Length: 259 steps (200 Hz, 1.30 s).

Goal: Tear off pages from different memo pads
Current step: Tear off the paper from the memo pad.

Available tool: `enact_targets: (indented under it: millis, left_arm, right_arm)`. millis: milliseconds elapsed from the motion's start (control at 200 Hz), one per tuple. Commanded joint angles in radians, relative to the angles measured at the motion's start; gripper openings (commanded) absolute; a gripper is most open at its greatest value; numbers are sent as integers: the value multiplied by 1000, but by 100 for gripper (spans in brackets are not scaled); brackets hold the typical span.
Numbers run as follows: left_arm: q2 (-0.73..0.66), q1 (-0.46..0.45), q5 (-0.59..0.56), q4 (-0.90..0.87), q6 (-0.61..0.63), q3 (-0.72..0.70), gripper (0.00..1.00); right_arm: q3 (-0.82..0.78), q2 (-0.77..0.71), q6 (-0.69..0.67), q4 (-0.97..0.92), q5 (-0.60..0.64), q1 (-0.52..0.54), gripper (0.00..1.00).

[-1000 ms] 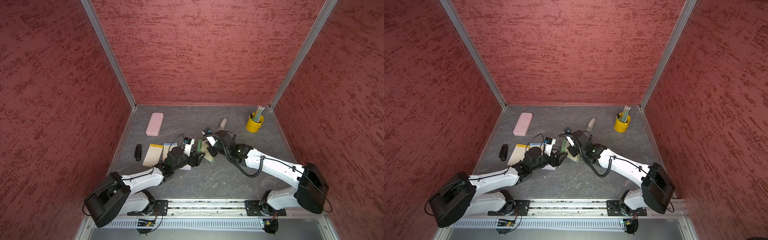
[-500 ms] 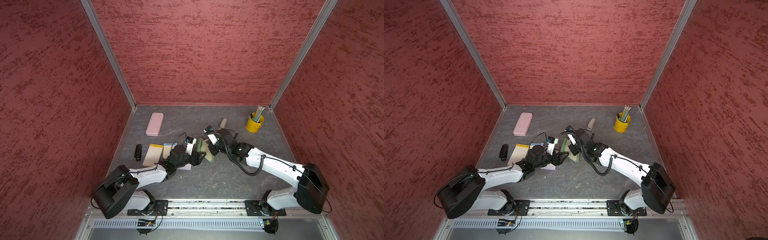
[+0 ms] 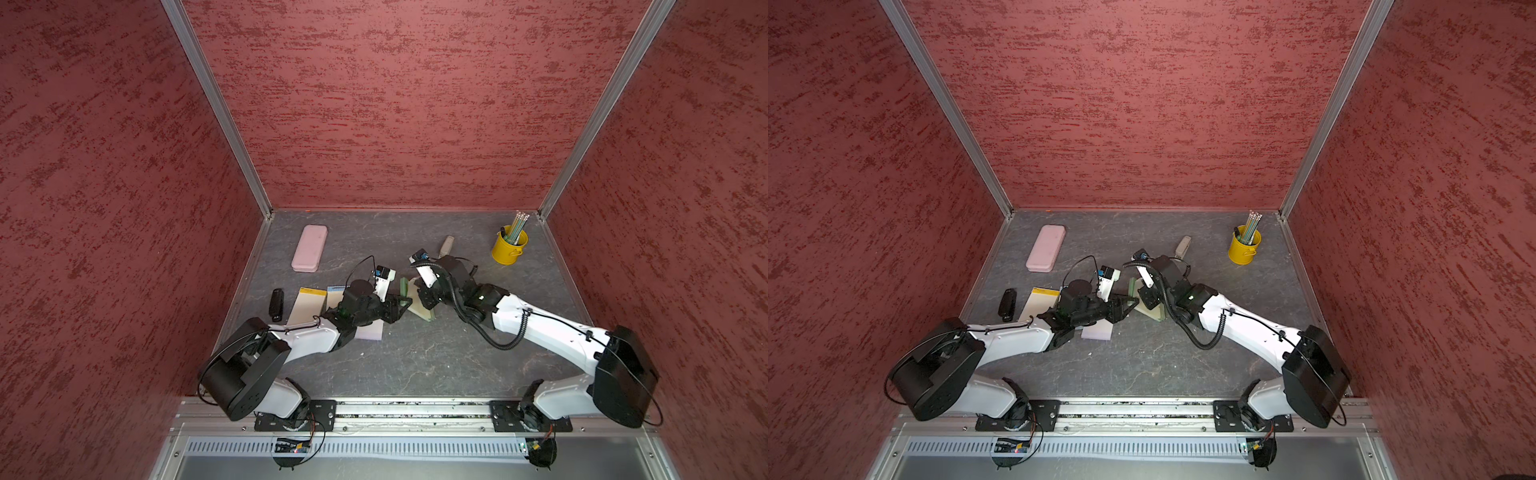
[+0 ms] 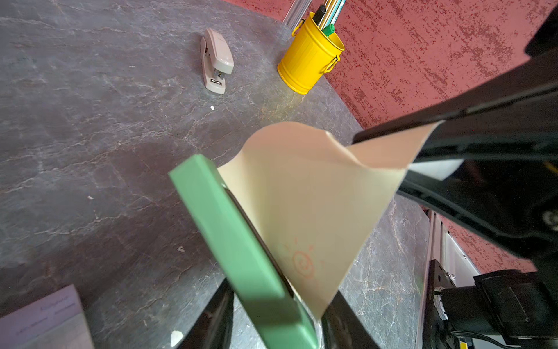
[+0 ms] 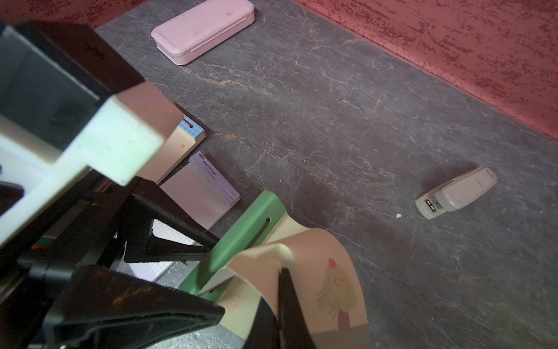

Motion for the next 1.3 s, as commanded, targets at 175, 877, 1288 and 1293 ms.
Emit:
enact_targets:
  millis: [175,877,1288,1293]
  left_arm:
    - [19,8,18,-40,-6,33,54]
    - [17,46,87,-25,-7,35,14]
    - [-70,66,124,-146,42,23,4]
    - [-71,67,125,-147,42,23,4]
  right_arm:
    - [36,-32,24,36,-29,-23,0]
    - [46,-51,52,30,-36,-49,0]
    - [53,-67,42,24,35,-154,0]
    - [53,-68,42,24,36,-157,0]
